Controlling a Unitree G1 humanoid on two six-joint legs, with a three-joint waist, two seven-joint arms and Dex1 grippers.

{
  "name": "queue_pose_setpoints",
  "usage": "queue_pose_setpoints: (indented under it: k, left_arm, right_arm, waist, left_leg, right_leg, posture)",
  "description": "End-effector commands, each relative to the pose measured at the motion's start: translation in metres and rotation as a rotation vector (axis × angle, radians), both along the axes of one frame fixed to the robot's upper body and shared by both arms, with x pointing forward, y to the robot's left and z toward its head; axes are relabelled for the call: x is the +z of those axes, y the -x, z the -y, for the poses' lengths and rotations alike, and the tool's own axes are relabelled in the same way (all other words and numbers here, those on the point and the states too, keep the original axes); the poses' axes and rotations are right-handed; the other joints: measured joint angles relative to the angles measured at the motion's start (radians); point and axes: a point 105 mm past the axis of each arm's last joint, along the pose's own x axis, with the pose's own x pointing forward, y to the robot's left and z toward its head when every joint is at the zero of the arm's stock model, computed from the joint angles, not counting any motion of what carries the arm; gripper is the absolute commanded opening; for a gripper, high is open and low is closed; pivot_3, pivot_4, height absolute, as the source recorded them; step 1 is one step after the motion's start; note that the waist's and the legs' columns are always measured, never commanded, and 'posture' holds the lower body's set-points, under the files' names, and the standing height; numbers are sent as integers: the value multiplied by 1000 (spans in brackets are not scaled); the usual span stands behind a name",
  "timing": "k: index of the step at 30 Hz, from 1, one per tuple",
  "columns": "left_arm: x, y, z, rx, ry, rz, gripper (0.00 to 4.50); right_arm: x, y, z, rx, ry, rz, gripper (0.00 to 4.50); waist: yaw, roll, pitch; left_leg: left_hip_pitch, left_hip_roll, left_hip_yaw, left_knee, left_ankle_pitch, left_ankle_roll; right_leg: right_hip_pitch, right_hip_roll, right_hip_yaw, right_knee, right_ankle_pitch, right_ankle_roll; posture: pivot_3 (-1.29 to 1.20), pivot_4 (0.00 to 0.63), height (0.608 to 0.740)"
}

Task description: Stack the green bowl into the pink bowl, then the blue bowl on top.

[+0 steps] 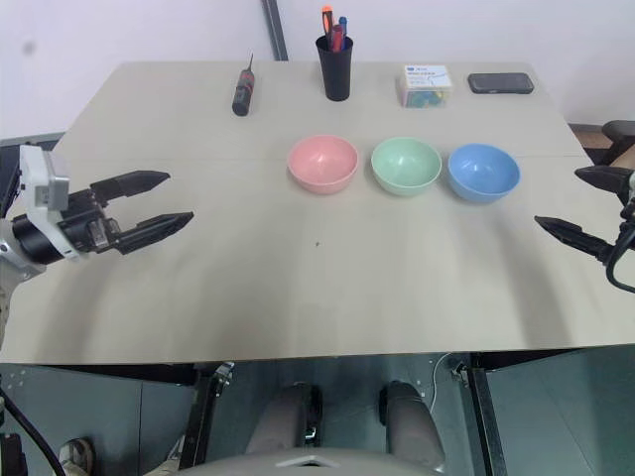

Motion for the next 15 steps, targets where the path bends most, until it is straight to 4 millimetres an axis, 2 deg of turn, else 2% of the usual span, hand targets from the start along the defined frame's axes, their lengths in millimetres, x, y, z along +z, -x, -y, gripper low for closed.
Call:
queue_pose_setpoints:
  k: [1, 4, 10, 15]
  left_arm:
    - [13, 2, 3, -11, -11, 43, 4500]
    - [12, 1, 12, -24, 3, 51, 4500]
    - [13, 0, 16, -23, 14, 51, 4500]
    - [12, -3, 20, 3, 30, 40, 4500]
  right_arm:
    - [9, 1, -1, 7, 16, 30, 4470]
    - [5, -2, -7, 24, 0, 33, 4470]
    - [1, -8, -17, 50, -21, 43, 4470]
    - [-3, -20, -38, 103, -25, 88, 4470]
  waist:
    - [0, 0, 0]
    - [0, 0, 0]
    - [-1, 0, 0]
    - [-2, 0, 0]
  left_leg:
    - [0, 0, 0, 0, 0, 0]
    - [0, 0, 0, 0, 0, 0]
    - [0, 0, 0, 0, 0, 0]
    - [0, 0, 0, 0, 0, 0]
  right_leg:
    - [0, 0, 0, 0, 0, 0]
    - [0, 0, 0, 0, 0, 0]
    - [0, 0, 0, 0, 0, 0]
    - [0, 0, 0, 0, 0, 0]
  posture:
    - [0, 150, 740]
    - [0, 150, 740]
    - [0, 150, 740]
    - [0, 150, 740]
